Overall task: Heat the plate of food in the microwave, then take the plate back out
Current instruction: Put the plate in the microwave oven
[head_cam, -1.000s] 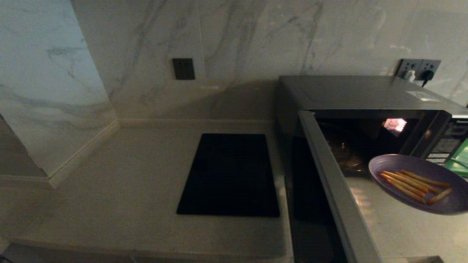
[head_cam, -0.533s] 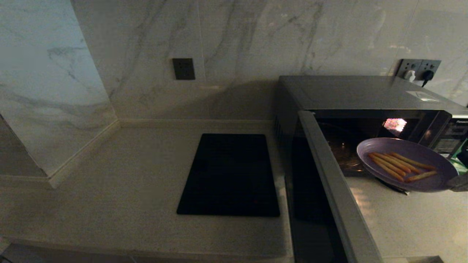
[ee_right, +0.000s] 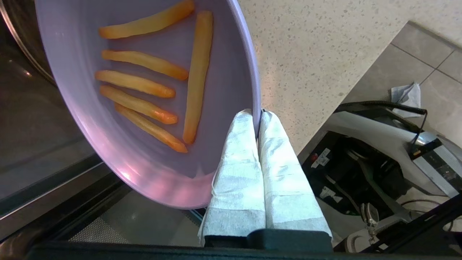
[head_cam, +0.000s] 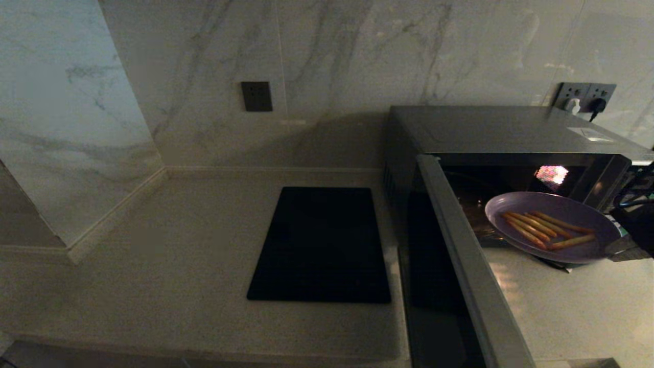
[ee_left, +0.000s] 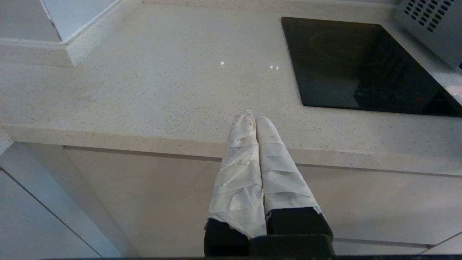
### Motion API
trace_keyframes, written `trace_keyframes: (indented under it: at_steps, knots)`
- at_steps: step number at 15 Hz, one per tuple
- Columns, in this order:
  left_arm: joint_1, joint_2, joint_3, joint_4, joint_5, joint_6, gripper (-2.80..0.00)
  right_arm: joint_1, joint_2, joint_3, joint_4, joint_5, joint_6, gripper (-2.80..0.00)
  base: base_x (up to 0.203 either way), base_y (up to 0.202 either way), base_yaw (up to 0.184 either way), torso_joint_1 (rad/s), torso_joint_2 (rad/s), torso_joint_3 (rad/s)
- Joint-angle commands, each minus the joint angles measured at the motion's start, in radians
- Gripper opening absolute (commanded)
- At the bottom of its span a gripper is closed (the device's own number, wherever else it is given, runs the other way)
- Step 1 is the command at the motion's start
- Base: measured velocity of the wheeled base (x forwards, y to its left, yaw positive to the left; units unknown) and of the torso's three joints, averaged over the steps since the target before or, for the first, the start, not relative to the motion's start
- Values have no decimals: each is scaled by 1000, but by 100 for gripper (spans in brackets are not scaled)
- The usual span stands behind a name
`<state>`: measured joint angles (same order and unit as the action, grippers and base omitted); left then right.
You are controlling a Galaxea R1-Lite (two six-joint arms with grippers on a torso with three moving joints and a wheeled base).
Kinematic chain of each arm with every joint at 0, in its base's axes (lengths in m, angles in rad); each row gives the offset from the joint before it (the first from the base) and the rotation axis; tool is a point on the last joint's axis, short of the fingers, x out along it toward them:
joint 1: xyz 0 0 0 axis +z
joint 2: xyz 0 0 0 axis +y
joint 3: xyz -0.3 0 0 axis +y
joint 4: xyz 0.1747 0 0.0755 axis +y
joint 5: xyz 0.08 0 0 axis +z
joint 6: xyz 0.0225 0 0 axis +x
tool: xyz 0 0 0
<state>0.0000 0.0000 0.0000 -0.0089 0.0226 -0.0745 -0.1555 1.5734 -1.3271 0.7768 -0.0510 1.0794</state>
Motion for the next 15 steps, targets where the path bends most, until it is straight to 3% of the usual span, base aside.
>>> trace_keyframes:
  at_steps: [1, 6, 10, 15]
  knots:
    - [0, 2, 0, 0, 0, -1, -280, 21, 27, -7, 3, -3, 16, -280, 0, 0, 0, 0, 0, 0]
    - [0, 0, 0, 0, 0, -1, -280, 33, 49, -27, 2, -21, 27, -280, 0, 0, 0, 0, 0, 0]
    - [0, 0, 0, 0, 0, -1, -280, 52, 68, -50, 4, -72, -29, -280, 0, 0, 0, 0, 0, 0]
    - [0, 0, 0, 0, 0, -1, -280, 63, 74, -54, 10, -66, -41, -280, 0, 0, 0, 0, 0, 0]
